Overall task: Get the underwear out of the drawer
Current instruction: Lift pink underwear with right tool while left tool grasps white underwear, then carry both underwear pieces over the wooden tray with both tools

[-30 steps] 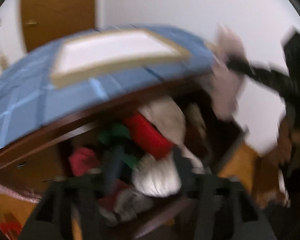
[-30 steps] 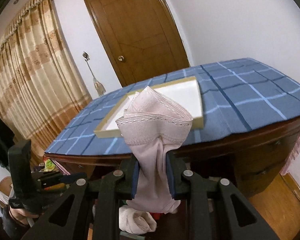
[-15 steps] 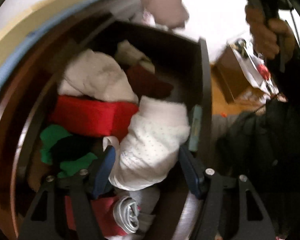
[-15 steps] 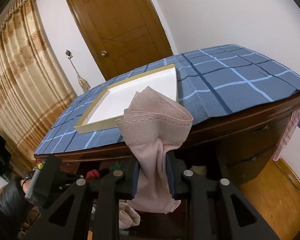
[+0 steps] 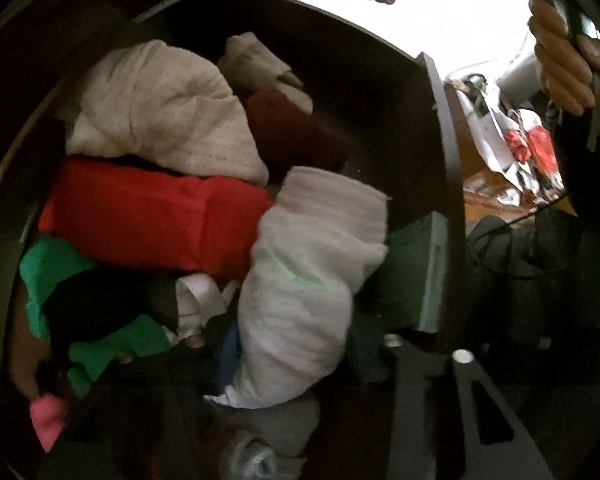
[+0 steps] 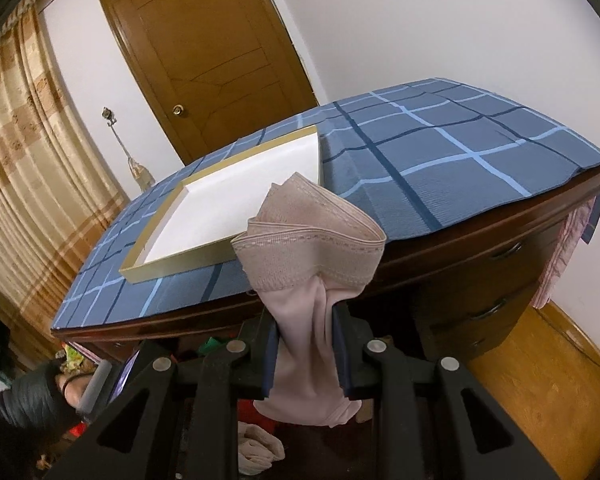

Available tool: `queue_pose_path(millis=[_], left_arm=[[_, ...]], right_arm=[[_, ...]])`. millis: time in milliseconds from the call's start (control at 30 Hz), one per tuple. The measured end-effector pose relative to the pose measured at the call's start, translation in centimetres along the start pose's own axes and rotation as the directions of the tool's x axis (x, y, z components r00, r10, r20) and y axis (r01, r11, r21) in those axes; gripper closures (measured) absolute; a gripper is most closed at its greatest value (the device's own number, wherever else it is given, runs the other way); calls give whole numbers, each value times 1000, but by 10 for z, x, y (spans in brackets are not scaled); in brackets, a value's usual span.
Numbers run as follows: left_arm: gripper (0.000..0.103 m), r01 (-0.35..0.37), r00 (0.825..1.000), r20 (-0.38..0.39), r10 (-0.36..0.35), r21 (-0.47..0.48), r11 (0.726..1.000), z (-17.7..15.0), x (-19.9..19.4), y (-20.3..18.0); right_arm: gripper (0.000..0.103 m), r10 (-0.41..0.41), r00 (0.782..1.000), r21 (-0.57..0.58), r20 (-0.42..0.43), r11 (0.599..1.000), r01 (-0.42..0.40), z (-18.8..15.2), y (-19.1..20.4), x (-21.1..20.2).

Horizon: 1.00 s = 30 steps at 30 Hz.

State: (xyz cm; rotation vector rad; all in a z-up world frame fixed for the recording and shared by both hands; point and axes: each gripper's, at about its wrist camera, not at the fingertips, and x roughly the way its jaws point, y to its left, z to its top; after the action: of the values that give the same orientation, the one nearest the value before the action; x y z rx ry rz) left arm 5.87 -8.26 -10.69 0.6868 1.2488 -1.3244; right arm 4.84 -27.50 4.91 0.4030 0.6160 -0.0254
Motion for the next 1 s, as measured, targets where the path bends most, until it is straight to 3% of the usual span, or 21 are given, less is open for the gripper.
queue_pose_path(millis=[100,200,300,500,567,900,1000], left_arm=[[65,-39,998,35,42,-75,996,-3,0,-5],[65,-48,989,124,75,-206,977,-16,-15,-5],[65,-36,968,229,105,-288,957,-31,-37,-8],[65,19,891,423,163,-394,919,-56,-83,-18],[65,28,858,478,187,-408,913,-62,-103,-26],[65,28,738,590,328,-513,858,-60,-211,-3],[65,-14,692,595,409,-556,831,-48,-236,10]], right_arm=[[77,8,1000,8,19,1000,-8,-1,1,-4],[77,22,999,18,37,1000,-23,-2,1,-9],[77,36,998,16,54,999,-37,-3,4,-17],[77,70,992,-2,102,998,-70,-2,14,-39],[77,84,991,-9,107,997,-83,-2,19,-43],[77,192,975,-122,111,976,-179,36,70,-42],[77,207,972,-158,113,969,-188,60,87,-28]])
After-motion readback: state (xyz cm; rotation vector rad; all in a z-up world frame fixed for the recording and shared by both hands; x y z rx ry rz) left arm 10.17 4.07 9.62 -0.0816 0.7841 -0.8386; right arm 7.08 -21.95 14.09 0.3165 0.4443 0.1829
